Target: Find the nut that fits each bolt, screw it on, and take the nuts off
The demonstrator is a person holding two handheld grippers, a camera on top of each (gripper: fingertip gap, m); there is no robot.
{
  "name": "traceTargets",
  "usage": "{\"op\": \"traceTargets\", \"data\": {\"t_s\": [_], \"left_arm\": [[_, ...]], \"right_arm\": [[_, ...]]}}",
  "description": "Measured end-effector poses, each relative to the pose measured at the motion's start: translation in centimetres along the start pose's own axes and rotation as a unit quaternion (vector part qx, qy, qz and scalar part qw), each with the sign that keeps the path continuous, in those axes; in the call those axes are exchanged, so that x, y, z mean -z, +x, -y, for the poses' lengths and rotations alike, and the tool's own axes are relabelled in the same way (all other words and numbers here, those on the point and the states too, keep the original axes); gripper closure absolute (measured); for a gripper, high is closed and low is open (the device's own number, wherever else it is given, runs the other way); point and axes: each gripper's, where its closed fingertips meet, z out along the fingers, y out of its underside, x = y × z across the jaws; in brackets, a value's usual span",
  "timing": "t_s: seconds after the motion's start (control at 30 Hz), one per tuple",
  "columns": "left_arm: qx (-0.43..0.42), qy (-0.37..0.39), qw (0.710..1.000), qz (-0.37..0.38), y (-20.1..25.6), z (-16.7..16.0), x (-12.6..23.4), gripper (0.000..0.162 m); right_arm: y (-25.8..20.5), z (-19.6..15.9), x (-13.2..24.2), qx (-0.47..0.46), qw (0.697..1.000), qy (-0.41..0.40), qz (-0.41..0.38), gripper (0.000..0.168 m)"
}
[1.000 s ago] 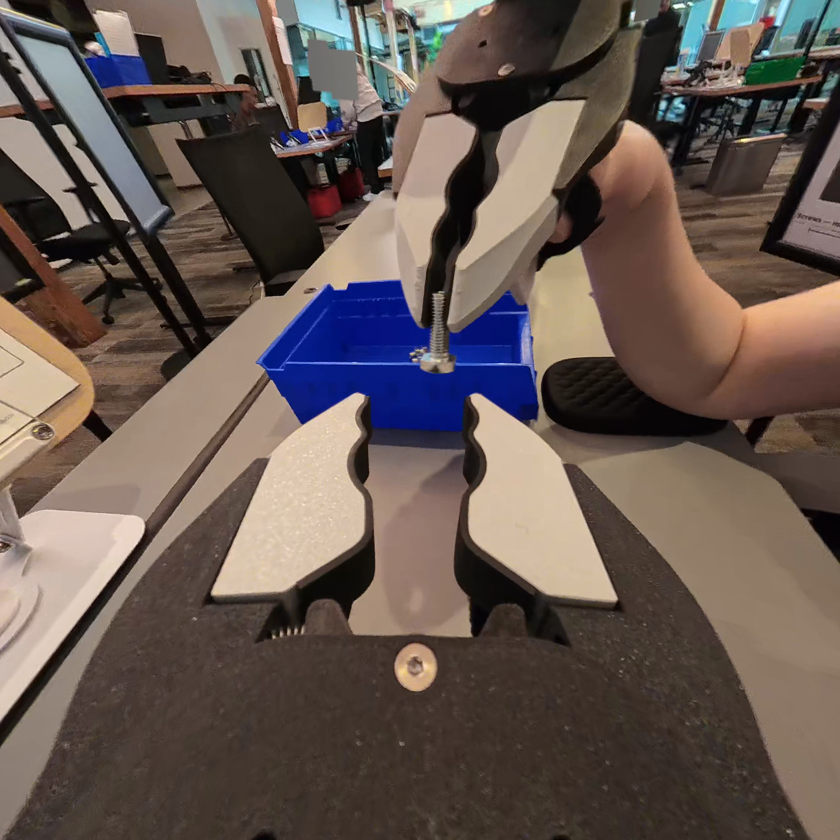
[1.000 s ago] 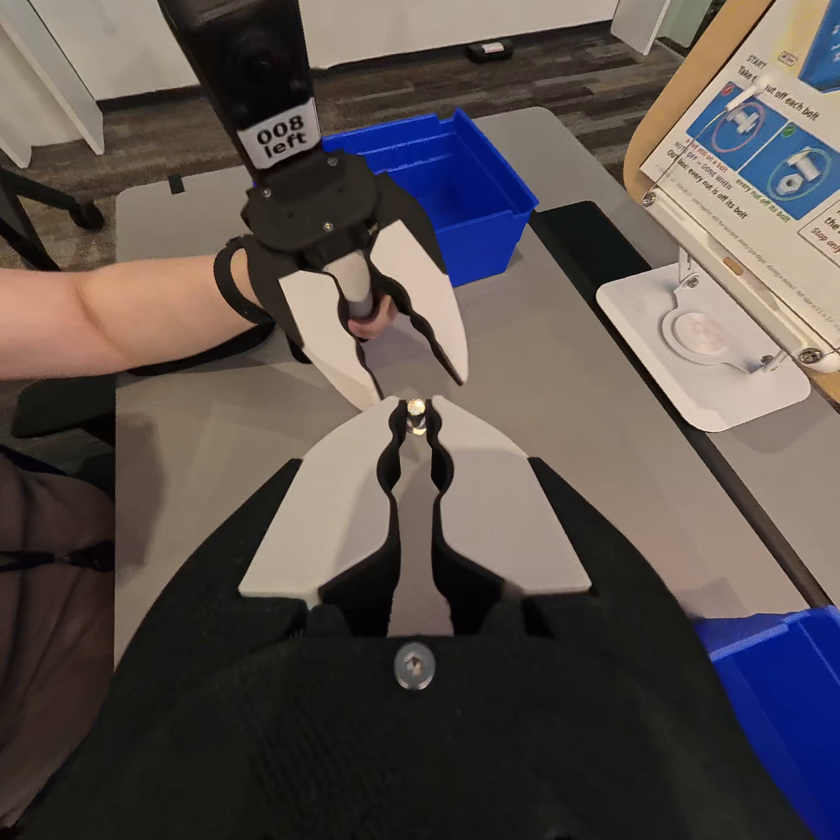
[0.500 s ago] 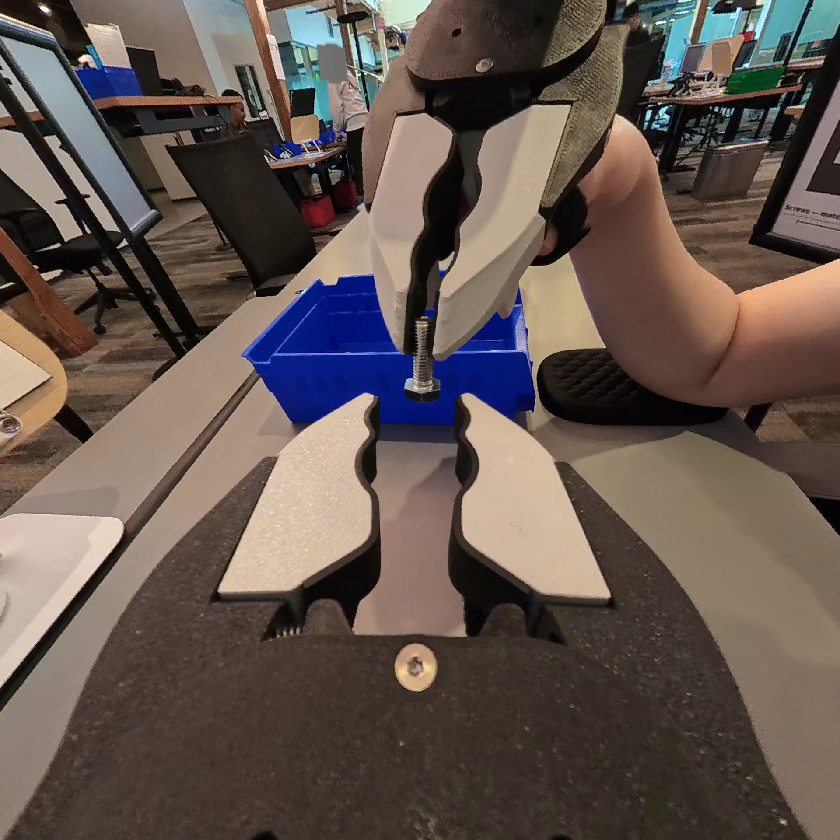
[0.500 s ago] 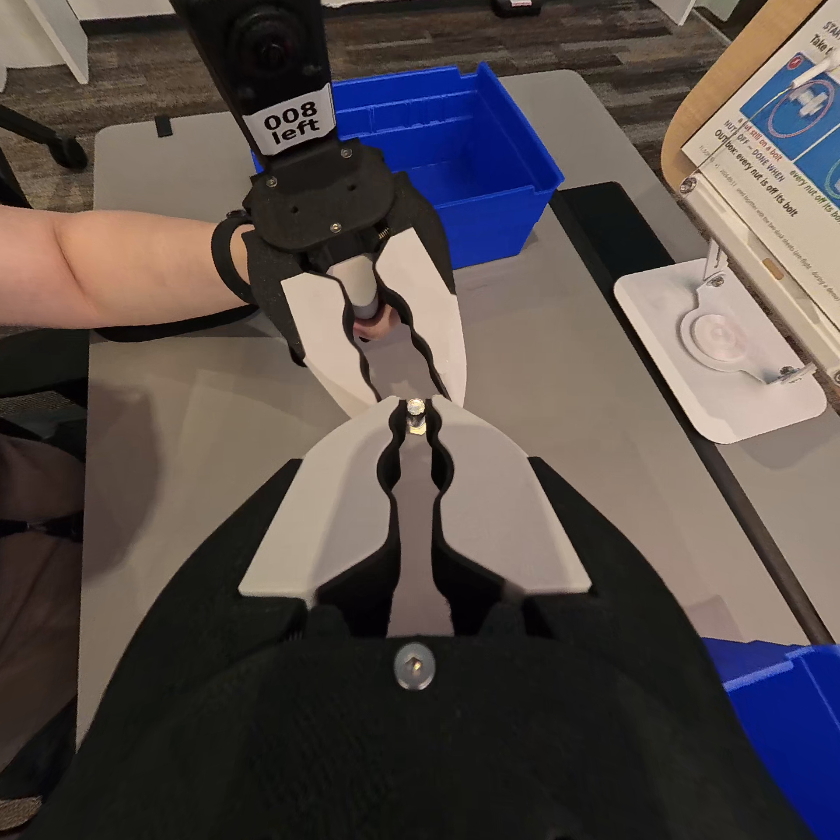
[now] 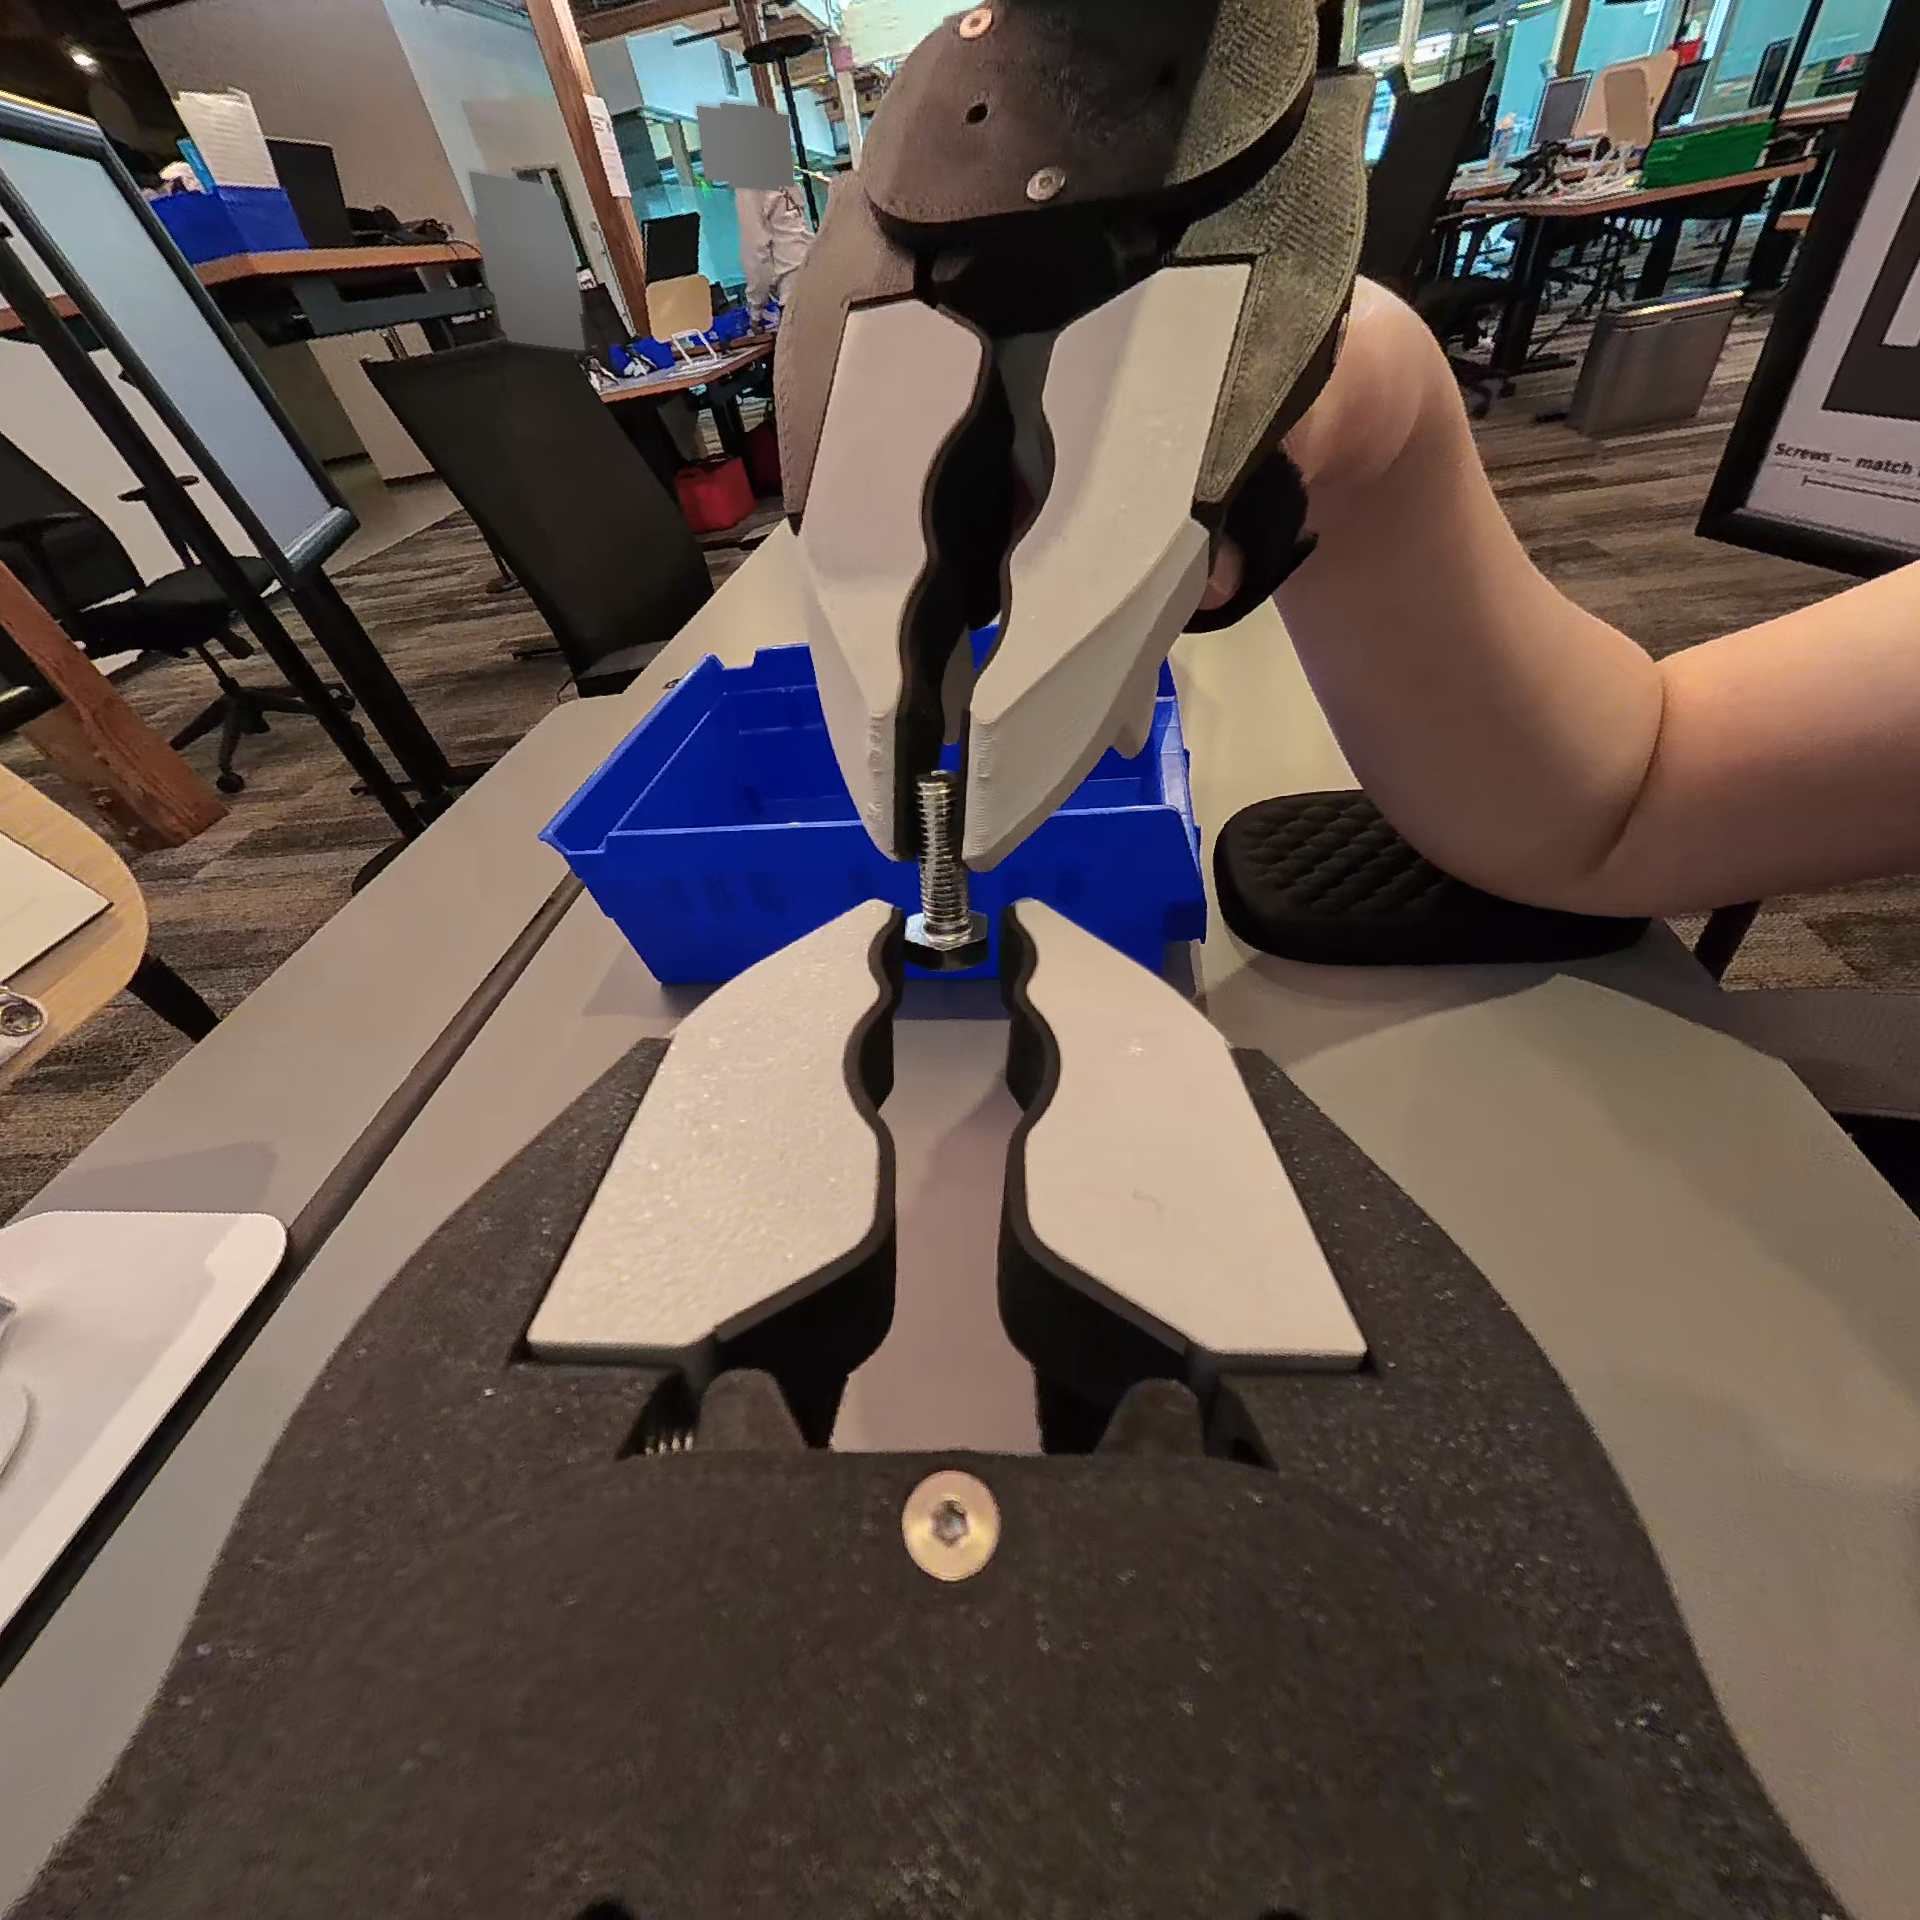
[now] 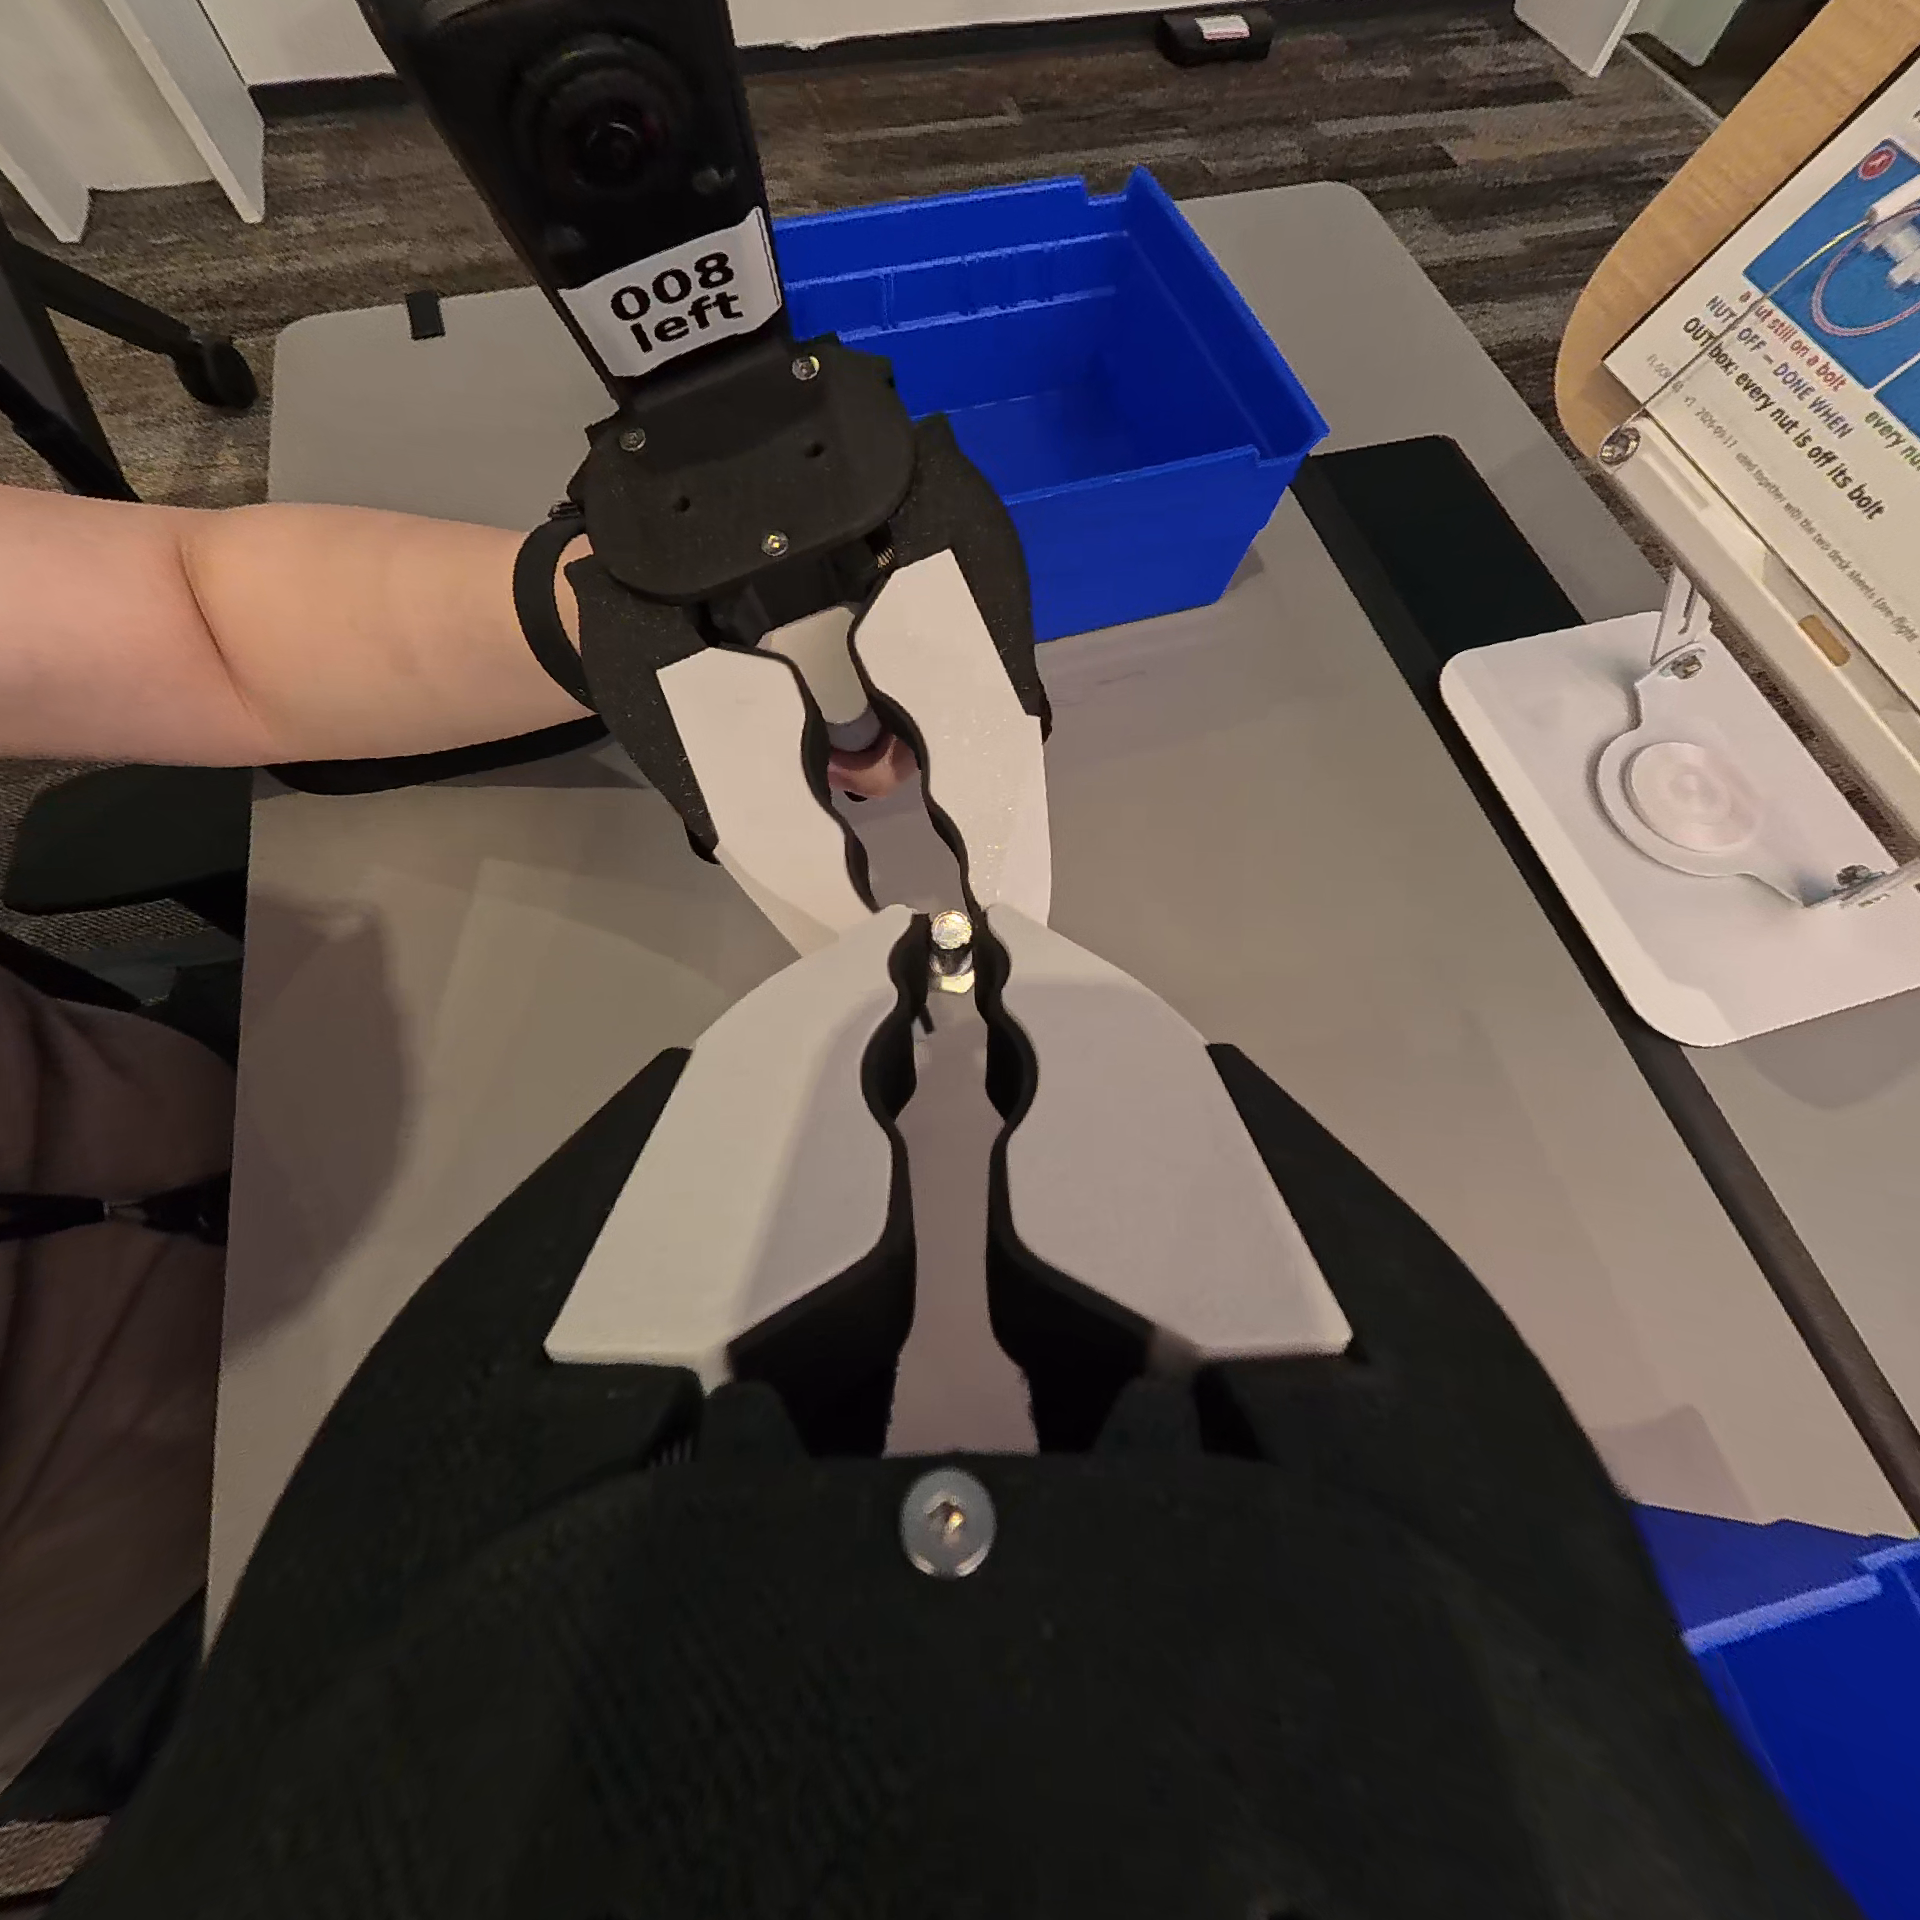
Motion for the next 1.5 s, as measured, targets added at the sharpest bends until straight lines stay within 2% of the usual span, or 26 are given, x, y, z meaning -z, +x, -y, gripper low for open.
{"op": "traceTargets", "data": {"t_s": [0.4,0.43,0.5,0.6,0.7,0.83,1.0,1.13,1.2,1.33,1.5], "left_arm": [[0.006,0.007,1.000,-0.005,0.2,0.2,-0.1,0.148],[0.011,0.007,1.000,-0.009,0.2,0.2,-0.1,0.148],[0.016,0.014,1.000,-0.011,0.2,0.5,0.0,0.148],[0.017,0.015,1.000,-0.006,0.0,0.7,0.4,0.148],[0.019,0.020,1.000,0.011,-0.8,1.6,1.7,0.148],[0.032,0.016,0.998,0.059,-3.2,3.5,5.8,0.148],[0.017,0.009,0.988,0.150,-6.3,5.0,12.1,0.148],[0.030,0.027,0.980,0.194,-7.8,5.8,16.7,0.148],[0.028,0.042,0.975,0.215,-8.3,6.3,18.5,0.148],[0.031,0.077,0.974,0.213,-7.8,7.8,20.1,0.148],[0.026,0.082,0.975,0.204,-7.3,8.4,20.2,0.148]], "right_arm": [[-0.3,0.1,0.2,0.013,1.000,0.002,0.007,0.159],[-0.3,0.1,0.2,0.012,1.000,0.004,0.008,0.158],[0.0,0.5,0.3,0.012,1.000,0.015,-0.007,0.146],[0.0,1.3,1.2,0.031,0.999,0.037,-0.016,0.144],[-0.2,2.1,3.0,0.060,0.996,0.064,-0.027,0.146],[-1.4,1.9,3.0,0.073,0.995,0.068,0.017,0.146],[-3.8,-0.9,-2.2,0.119,0.986,0.003,0.114,0.146],[-4.7,-5.6,-7.4,0.174,0.968,-0.111,0.140,0.146],[-4.7,-7.8,-9.4,0.162,0.961,-0.174,0.141,0.146],[-4.2,-10.8,-12.0,0.141,0.944,-0.268,0.134,0.146],[-3.3,-12.5,-13.3,0.131,0.927,-0.336,0.105,0.145]]}}
